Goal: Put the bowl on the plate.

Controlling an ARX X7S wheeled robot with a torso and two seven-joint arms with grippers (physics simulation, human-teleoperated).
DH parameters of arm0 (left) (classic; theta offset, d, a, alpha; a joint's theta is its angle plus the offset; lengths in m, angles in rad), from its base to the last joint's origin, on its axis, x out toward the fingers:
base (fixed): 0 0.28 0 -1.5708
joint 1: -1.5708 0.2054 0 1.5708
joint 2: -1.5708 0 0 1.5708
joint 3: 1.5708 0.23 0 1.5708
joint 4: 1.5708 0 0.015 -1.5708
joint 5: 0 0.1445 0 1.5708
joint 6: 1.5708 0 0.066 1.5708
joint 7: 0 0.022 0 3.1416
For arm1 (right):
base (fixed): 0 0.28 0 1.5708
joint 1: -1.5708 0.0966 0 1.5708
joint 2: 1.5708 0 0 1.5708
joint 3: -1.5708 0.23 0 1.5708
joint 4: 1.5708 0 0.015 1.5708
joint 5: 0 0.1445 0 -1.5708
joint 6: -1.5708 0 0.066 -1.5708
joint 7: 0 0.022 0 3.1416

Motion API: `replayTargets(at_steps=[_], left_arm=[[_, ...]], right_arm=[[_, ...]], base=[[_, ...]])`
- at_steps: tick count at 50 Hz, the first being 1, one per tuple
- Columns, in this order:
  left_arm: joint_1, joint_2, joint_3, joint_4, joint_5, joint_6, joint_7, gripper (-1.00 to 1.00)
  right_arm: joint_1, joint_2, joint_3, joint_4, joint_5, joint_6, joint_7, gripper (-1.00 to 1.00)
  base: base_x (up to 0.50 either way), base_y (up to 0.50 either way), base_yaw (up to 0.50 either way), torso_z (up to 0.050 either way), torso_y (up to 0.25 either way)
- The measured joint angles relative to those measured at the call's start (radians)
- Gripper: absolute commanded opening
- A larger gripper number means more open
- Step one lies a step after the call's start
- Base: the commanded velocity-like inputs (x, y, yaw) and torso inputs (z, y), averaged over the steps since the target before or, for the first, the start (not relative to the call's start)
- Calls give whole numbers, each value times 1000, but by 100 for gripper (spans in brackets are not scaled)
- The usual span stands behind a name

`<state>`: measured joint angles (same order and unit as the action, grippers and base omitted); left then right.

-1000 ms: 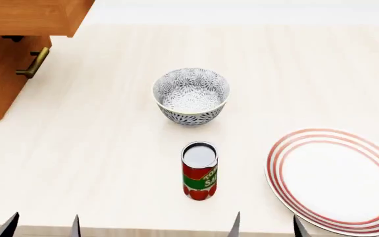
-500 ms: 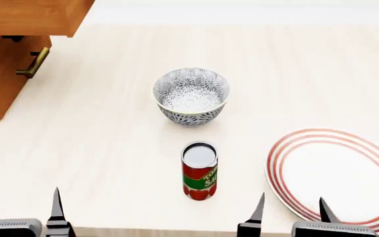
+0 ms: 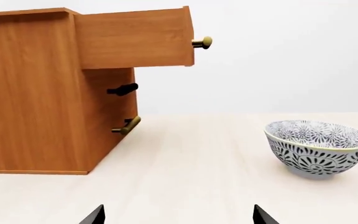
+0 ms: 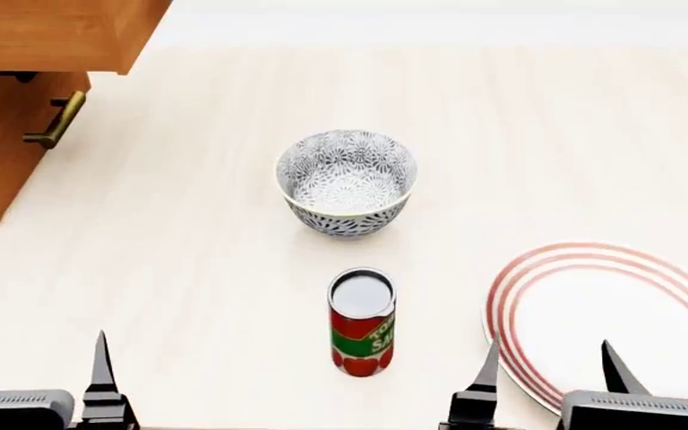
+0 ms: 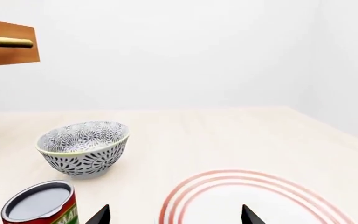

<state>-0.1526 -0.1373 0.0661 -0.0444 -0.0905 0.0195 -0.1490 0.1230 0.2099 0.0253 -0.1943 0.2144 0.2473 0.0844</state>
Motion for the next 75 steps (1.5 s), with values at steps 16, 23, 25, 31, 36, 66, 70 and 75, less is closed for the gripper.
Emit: replayTargets(at_steps=[16, 23, 25, 31, 36, 66, 70, 75], left_arm=[[10, -15, 13, 19, -7, 8, -9, 100], [13, -21, 18, 23, -9, 10, -13, 100], [13, -22, 19, 24, -10, 10, -14, 100], [15, -27, 23, 28, -14, 10, -17, 100], [17, -30, 25, 32, -18, 11, -20, 100], [16, -43, 39, 6, -30, 42, -34, 100], [17, -45, 41, 5, -31, 44, -36, 100], [18, -48, 42, 5, -33, 46, -39, 100]], right_arm=[[6, 19, -2, -26, 26, 16, -10, 100], [10, 24, -2, -32, 36, 22, -12, 100], [11, 26, -2, -34, 40, 24, -12, 100], [14, 32, -4, -42, 48, 31, -15, 100], [15, 36, -6, -49, 54, 37, -16, 100], [31, 53, -20, -66, 70, 67, -5, 100], [32, 55, -22, -65, 73, 66, -7, 100], [31, 58, -24, -65, 79, 60, -14, 100]], base=[[202, 0, 0, 0, 0], [211, 0, 0, 0, 0], [213, 0, 0, 0, 0], [211, 0, 0, 0, 0], [211, 0, 0, 0, 0], [142, 0, 0, 0, 0], [77, 0, 0, 0, 0], [150, 0, 0, 0, 0]])
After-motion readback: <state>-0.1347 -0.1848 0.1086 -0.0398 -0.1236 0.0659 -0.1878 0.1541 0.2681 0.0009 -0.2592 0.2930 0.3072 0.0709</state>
